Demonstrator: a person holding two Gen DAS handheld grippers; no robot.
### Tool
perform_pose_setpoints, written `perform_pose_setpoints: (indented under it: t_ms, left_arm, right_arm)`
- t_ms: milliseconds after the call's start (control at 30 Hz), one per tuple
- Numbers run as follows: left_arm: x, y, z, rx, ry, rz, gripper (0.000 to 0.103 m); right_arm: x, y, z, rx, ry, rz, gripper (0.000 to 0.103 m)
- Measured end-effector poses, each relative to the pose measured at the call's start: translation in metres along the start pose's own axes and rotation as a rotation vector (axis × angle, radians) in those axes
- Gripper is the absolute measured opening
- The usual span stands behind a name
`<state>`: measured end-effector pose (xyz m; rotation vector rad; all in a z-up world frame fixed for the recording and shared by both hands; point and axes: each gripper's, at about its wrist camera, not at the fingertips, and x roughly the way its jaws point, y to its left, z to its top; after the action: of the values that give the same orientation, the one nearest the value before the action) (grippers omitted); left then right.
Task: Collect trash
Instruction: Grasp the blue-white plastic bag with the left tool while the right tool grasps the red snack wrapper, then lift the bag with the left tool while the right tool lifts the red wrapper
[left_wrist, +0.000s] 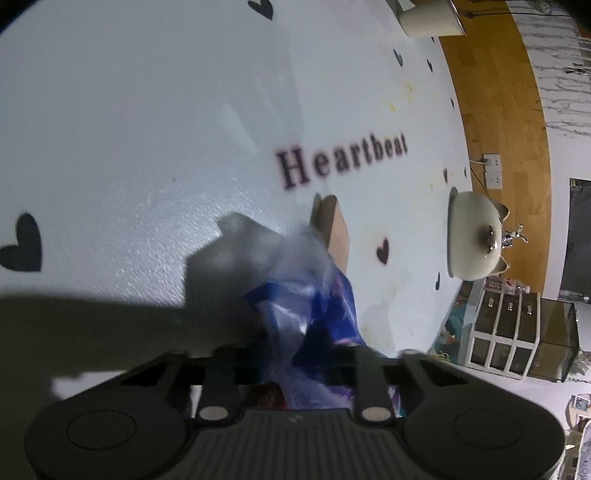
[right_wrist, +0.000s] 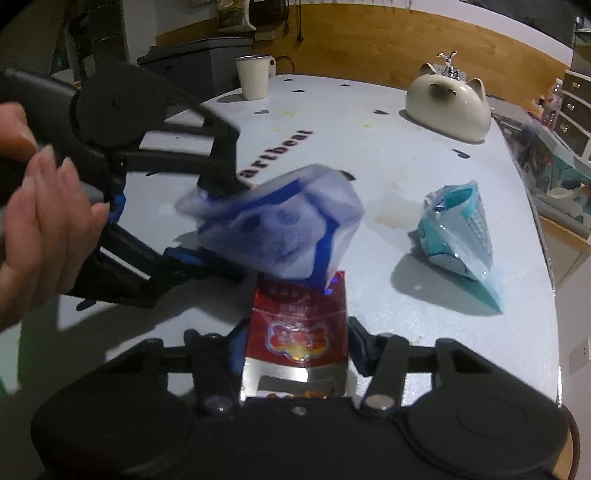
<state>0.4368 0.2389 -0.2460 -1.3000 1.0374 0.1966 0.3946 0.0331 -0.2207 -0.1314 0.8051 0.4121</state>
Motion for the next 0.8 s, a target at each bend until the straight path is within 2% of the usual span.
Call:
perform_pose_setpoints:
  t_ms: [67, 267, 367, 500, 567, 600, 633, 667, 700, 733, 800]
  left_arm:
    - [-0.006, -0.001, 0.003, 0.035, -0.014, 0.011, 0.013]
    - [-0.032, -0.008, 0.017, 0.233, -0.028, 0.058, 0.012]
    - [-0.038, -0.010, 0.023, 0.360, 0.017, 0.099, 0.012]
    - [-0.034, -0.014, 0.021, 0.577, 0.120, 0.195, 0.013]
    - [-0.033, -0.012, 0.017, 0.614, 0.143, 0.220, 0.021]
    - [-0.033, -0.011, 0.015, 0.611, 0.142, 0.210, 0.032]
    - [-0.035, -0.010, 0.014, 0.597, 0.141, 0.192, 0.049]
    - [-0.037, -0.008, 0.012, 0.577, 0.134, 0.179, 0.059]
    - [-0.039, -0.008, 0.011, 0.560, 0.123, 0.174, 0.079]
    - [-0.041, -0.007, 0.007, 0.549, 0.106, 0.187, 0.086]
    - [-0.044, -0.006, 0.000, 0.549, 0.096, 0.218, 0.086]
  right_arm:
    - [-0.001, -0.002, 0.000, 0.009, 0.008, 0.013, 0.053]
    - [-0.012, -0.011, -0.001, 0.037, 0.025, 0.017, 0.053]
    - [-0.021, -0.019, -0.001, 0.045, 0.032, -0.003, 0.053]
    - [-0.032, -0.033, 0.007, 0.075, 0.003, -0.002, 0.053]
    - [-0.032, -0.035, 0.013, 0.077, -0.008, 0.009, 0.053]
    - [-0.030, -0.034, 0.016, 0.074, -0.005, 0.014, 0.053]
    - [-0.027, -0.033, 0.018, 0.070, 0.003, 0.022, 0.053]
    - [-0.024, -0.030, 0.019, 0.062, 0.016, 0.033, 0.053]
    - [-0.020, -0.027, 0.019, 0.051, 0.029, 0.044, 0.053]
    - [-0.018, -0.023, 0.019, 0.039, 0.041, 0.053, 0.053]
    - [-0.015, -0.013, 0.016, 0.014, 0.060, 0.064, 0.053]
